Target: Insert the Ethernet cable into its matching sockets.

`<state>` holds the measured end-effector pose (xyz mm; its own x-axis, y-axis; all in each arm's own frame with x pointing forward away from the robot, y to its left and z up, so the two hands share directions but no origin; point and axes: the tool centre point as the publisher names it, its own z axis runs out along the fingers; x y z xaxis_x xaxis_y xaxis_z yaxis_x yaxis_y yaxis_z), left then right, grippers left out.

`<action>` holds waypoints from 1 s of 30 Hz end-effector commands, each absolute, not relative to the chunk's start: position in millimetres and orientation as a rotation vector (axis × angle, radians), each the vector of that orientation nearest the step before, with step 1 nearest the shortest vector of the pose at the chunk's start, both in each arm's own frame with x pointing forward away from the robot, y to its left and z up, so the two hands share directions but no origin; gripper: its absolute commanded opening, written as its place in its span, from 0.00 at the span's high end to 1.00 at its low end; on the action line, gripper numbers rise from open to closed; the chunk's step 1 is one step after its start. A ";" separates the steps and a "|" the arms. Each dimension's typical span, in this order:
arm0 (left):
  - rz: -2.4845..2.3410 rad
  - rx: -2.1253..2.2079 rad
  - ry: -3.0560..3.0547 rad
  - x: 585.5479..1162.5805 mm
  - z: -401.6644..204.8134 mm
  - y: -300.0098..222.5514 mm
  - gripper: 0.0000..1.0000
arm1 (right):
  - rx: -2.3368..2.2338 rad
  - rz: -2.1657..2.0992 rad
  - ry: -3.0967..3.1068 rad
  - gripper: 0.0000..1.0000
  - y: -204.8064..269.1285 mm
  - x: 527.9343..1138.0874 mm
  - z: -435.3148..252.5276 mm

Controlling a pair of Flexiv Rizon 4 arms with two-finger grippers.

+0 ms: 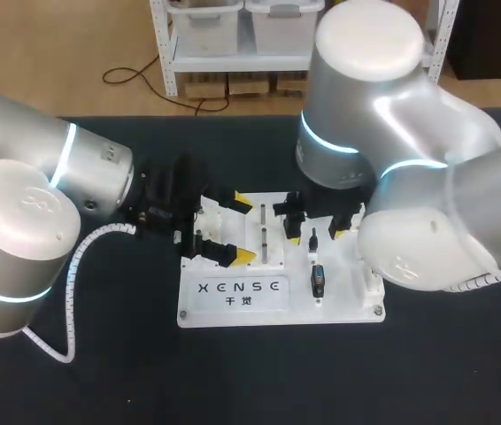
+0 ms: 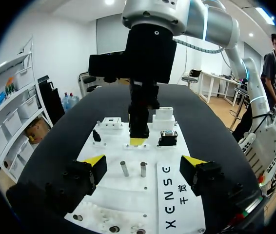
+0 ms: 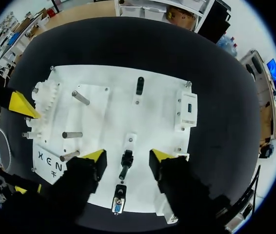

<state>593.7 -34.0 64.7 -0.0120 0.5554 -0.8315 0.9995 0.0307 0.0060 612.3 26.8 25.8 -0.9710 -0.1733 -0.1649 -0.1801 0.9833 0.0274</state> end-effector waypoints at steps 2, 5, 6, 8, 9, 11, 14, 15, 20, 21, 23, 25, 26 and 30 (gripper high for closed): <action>-0.850 1.598 1.639 593.9 63.0 -33.3 0.00 | -0.274 0.057 2.969 0.58 28.7 611.7 25.1; -0.850 1.598 1.639 593.9 63.0 -33.3 0.00 | -0.281 0.053 2.965 0.69 29.0 612.2 24.5; -0.850 1.598 1.639 593.9 63.0 -33.3 0.00 | -0.282 0.052 2.965 0.72 28.9 612.6 24.1; -0.850 1.598 1.639 593.9 63.0 -33.3 0.00 | -0.283 0.051 2.965 0.76 28.7 613.0 23.7; -0.850 1.598 1.639 593.9 63.0 -33.3 0.00 | -0.283 0.050 2.965 0.78 28.6 613.0 23.6; -0.850 1.598 1.639 593.9 63.0 -33.3 0.00 | -0.284 0.049 2.966 0.96 28.2 613.0 22.8; -0.850 1.598 1.639 593.9 63.0 -33.3 0.00 | -0.288 0.049 2.966 1.00 28.0 612.9 22.9; -0.850 1.598 1.639 593.9 63.0 -33.3 0.00 | -0.288 0.049 2.966 1.00 27.9 612.8 22.9; -0.850 1.598 1.639 593.9 63.0 -33.3 0.00 | -0.289 0.053 2.961 1.00 27.1 614.3 24.2; -0.850 1.598 1.639 593.9 63.0 -33.3 0.00 | -0.289 0.054 2.958 1.00 26.7 615.1 25.6; -0.850 1.598 1.639 593.9 63.0 -33.3 0.00 | -0.289 0.057 2.955 1.00 26.3 615.5 29.5; -0.850 1.598 1.639 593.9 63.0 -33.3 0.00 | -0.293 0.060 2.950 1.00 26.2 616.0 33.2; -0.850 1.598 1.639 593.9 63.0 -33.3 0.00 | -0.295 0.063 2.948 1.00 26.1 615.8 36.7; -0.850 1.598 1.639 593.9 63.0 -33.3 0.00 | -0.298 0.066 2.940 1.00 21.6 618.6 47.0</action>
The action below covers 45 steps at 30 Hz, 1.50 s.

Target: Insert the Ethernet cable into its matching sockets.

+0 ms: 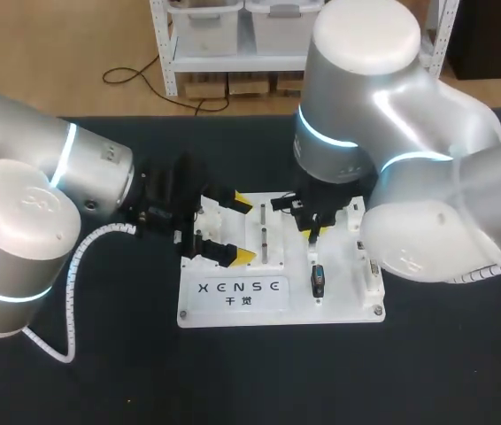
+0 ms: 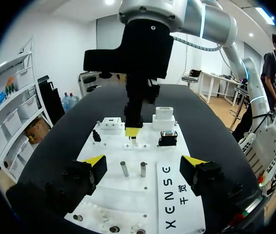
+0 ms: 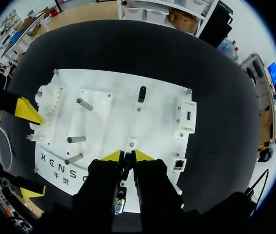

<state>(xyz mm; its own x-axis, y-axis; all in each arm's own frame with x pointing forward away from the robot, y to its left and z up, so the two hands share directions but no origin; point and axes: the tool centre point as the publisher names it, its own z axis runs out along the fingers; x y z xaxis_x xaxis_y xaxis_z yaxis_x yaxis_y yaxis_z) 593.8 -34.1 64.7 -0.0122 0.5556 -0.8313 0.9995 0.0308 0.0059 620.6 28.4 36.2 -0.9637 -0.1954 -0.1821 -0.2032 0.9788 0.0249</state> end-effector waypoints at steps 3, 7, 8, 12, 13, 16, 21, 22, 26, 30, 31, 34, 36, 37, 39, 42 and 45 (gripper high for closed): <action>-0.850 1.598 1.639 593.9 63.0 -33.3 0.00 | -0.294 0.068 2.936 1.00 16.7 619.4 55.3; -0.850 1.598 1.639 593.9 63.0 -33.3 0.00 | -0.281 0.074 2.934 1.00 8.6 620.3 61.7; -0.850 1.598 1.639 593.9 63.0 -33.3 0.00 | -0.275 0.074 2.934 1.00 6.4 619.5 65.9; -0.850 1.598 1.639 593.9 63.0 -33.3 0.00 | -0.248 0.078 2.931 1.00 -2.7 621.7 70.1; -0.850 1.598 1.639 593.9 63.0 -33.3 0.00 | -0.238 0.078 2.933 1.00 -5.3 622.1 70.5; -0.850 1.598 1.639 593.9 63.0 -33.3 0.00 | -0.207 0.073 2.940 1.00 -12.1 623.4 70.3; -0.850 1.598 1.639 593.9 63.0 -33.3 0.00 | -0.179 0.063 2.943 1.00 -24.4 621.8 70.5; -0.850 1.598 1.639 593.9 63.0 -33.3 0.00 | -0.168 0.058 2.948 1.00 -26.8 621.0 69.7; -0.850 1.598 1.639 593.9 63.0 -33.3 0.00 | -0.151 0.046 2.954 1.00 -34.1 619.6 64.5; -0.850 1.598 1.639 593.9 63.0 -33.3 0.00 | -0.128 0.041 2.958 1.00 -39.8 620.2 59.2; -0.850 1.598 1.639 593.9 63.0 -33.3 0.00 | -0.126 0.041 2.958 1.00 -40.7 620.5 58.3; -0.850 1.598 1.639 593.9 63.0 -33.3 0.00 | -0.123 0.035 2.958 1.00 -43.3 620.9 54.6; -0.850 1.598 1.639 593.9 63.0 -33.3 0.00 | -0.119 0.030 2.961 1.00 -44.8 621.0 52.8; -0.850 1.598 1.639 593.9 63.0 -33.3 0.00 | -0.117 0.028 2.962 1.00 -45.3 621.1 52.1; -0.850 1.598 1.639 593.9 63.0 -33.3 0.00 | -0.114 0.026 2.963 1.00 -46.0 621.2 50.8; -0.850 1.598 1.639 593.9 63.0 -33.3 0.00 | -0.114 0.020 2.964 1.00 -46.8 621.8 48.2; -0.850 1.598 1.639 593.9 63.0 -33.3 0.00 | -0.111 0.014 2.967 1.00 -47.1 621.9 45.7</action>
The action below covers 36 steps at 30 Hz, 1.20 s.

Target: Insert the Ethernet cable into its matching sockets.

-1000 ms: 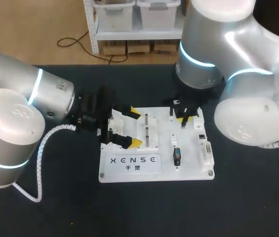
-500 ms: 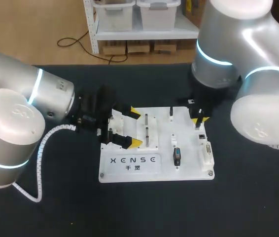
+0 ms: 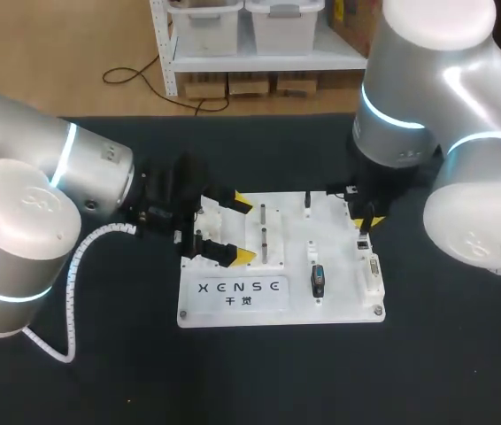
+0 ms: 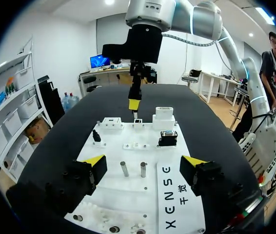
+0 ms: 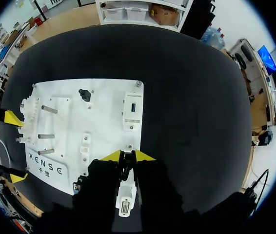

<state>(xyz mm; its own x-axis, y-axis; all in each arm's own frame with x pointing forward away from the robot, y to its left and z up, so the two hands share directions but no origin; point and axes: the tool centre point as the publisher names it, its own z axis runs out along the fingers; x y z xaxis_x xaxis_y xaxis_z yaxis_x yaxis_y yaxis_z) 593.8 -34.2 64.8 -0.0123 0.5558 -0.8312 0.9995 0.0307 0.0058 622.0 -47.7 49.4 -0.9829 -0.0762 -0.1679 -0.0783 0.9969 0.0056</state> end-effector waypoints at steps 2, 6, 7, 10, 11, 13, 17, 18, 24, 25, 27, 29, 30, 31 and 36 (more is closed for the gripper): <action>-0.850 1.598 1.639 593.9 63.0 -33.3 0.00 | -0.111 0.013 2.969 1.00 -46.5 621.9 44.1; -0.850 1.598 1.639 593.9 63.0 -33.3 0.00 | -0.109 0.014 2.970 1.00 -45.9 622.3 41.5; -0.850 1.598 1.639 593.9 63.0 -33.3 0.00 | -0.107 0.013 2.971 1.00 -45.7 622.6 40.6; -0.850 1.598 1.639 593.9 63.0 -33.3 0.00 | -0.103 0.009 2.972 1.00 -46.0 623.1 38.5; -0.850 1.598 1.639 593.9 63.0 -33.3 0.00 | -0.101 0.008 2.974 1.00 -46.7 623.4 37.2; -0.850 1.598 1.639 593.9 63.0 -33.3 0.00 | -0.100 0.006 2.975 1.00 -47.5 623.6 36.0; -0.850 1.598 1.639 593.9 63.0 -33.3 0.00 | -0.096 -0.002 2.978 1.00 -49.1 623.9 34.2; -0.850 1.598 1.639 593.9 63.0 -33.3 0.00 | -0.096 -0.003 2.979 1.00 -49.3 624.0 33.7; -0.850 1.598 1.639 593.9 63.0 -33.3 0.00 | -0.099 -0.008 2.984 1.00 -50.1 623.8 32.1; -0.850 1.598 1.639 593.9 63.0 -33.3 0.00 | -0.101 -0.008 2.983 1.00 -50.0 623.9 31.9; -0.850 1.598 1.639 593.9 63.0 -33.3 0.00 | -0.104 -0.005 2.982 1.00 -49.2 623.8 34.1; -0.850 1.598 1.639 593.9 63.0 -33.3 0.00 | -0.108 -0.002 2.981 1.00 -48.8 623.6 35.7; -0.850 1.598 1.639 593.9 63.0 -33.3 0.00 | -0.109 -0.001 2.980 1.00 -48.9 623.6 36.6; -0.850 1.598 1.639 593.9 63.0 -33.3 0.00 | -0.110 -0.002 2.980 1.00 -49.0 623.6 37.7; -0.850 1.598 1.639 593.9 63.0 -33.3 0.00 | -0.111 0.002 2.977 1.00 -48.6 623.6 39.1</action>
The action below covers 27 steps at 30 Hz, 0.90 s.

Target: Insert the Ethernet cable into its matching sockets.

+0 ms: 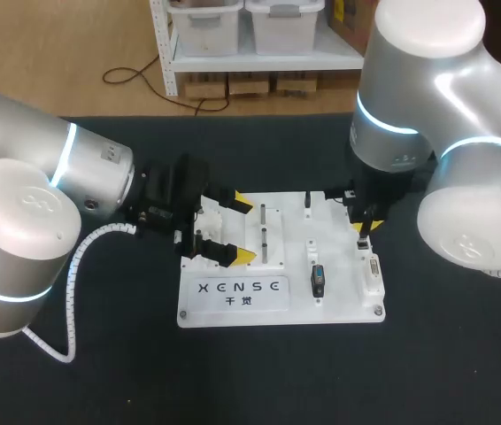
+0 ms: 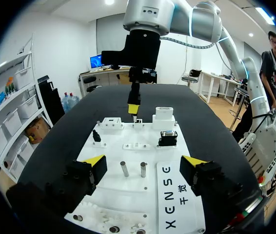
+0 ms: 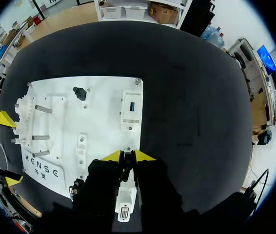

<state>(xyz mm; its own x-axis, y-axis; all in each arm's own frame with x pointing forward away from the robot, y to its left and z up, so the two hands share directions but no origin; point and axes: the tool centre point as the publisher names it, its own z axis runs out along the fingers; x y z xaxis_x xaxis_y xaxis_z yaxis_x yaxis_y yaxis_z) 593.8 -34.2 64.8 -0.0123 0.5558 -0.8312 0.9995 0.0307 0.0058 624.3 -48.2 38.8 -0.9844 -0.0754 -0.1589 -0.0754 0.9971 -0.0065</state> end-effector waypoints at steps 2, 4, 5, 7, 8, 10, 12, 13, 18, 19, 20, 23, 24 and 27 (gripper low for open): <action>-0.850 1.598 1.639 593.9 63.0 -33.3 0.00 | -0.113 0.003 2.977 1.00 -48.5 623.3 38.9; -0.850 1.598 1.639 593.9 63.0 -33.3 0.00 | -0.114 0.003 2.978 1.00 -48.5 622.7 38.4; -0.850 1.598 1.639 593.9 63.0 -33.3 0.00 | -0.116 0.003 2.978 1.00 -48.5 622.4 38.3; -0.850 1.598 1.639 593.9 63.0 -33.3 0.00 | -0.118 0.001 2.977 1.00 -48.5 622.0 38.1; -0.850 1.598 1.639 593.9 63.0 -33.3 0.00 | -0.118 0.000 2.977 1.00 -48.6 621.5 38.2; -0.850 1.598 1.639 593.9 63.0 -33.3 0.00 | -0.119 -0.001 2.976 1.00 -48.7 620.1 40.1; -0.850 1.598 1.639 593.9 63.0 -33.3 0.00 | -0.118 -0.003 2.977 1.00 -48.9 619.3 39.8; -0.850 1.598 1.639 593.9 63.0 -33.3 0.00 | -0.119 -0.003 2.977 1.00 -49.1 619.1 38.3; -0.850 1.598 1.639 593.9 63.0 -33.3 0.00 | -0.121 -0.001 2.975 1.00 -48.9 618.6 41.9; -0.850 1.598 1.639 593.9 63.0 -33.3 0.00 | -0.121 0.000 2.974 1.00 -49.1 619.0 41.3; -0.850 1.598 1.639 593.9 63.0 -33.3 0.00 | -0.122 -0.001 2.973 1.00 -49.4 619.2 40.8; -0.850 1.598 1.639 593.9 63.0 -33.3 0.00 | -0.122 -0.004 2.974 1.00 -50.7 618.7 38.7; -0.850 1.598 1.639 593.9 63.0 -33.3 0.00 | -0.122 -0.005 2.975 1.00 -50.9 618.6 38.2; -0.850 1.598 1.639 593.9 63.0 -33.3 0.00 | -0.121 -0.004 2.979 1.00 -50.6 618.0 38.6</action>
<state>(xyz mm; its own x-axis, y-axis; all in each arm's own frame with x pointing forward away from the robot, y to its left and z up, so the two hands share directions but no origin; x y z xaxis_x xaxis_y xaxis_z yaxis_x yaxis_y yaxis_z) 593.8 -34.2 64.8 -0.0123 0.5558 -0.8312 0.9995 0.0307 0.0058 619.5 -50.1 38.5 -0.9844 -0.0820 -0.1558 -0.0815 0.9966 -0.0096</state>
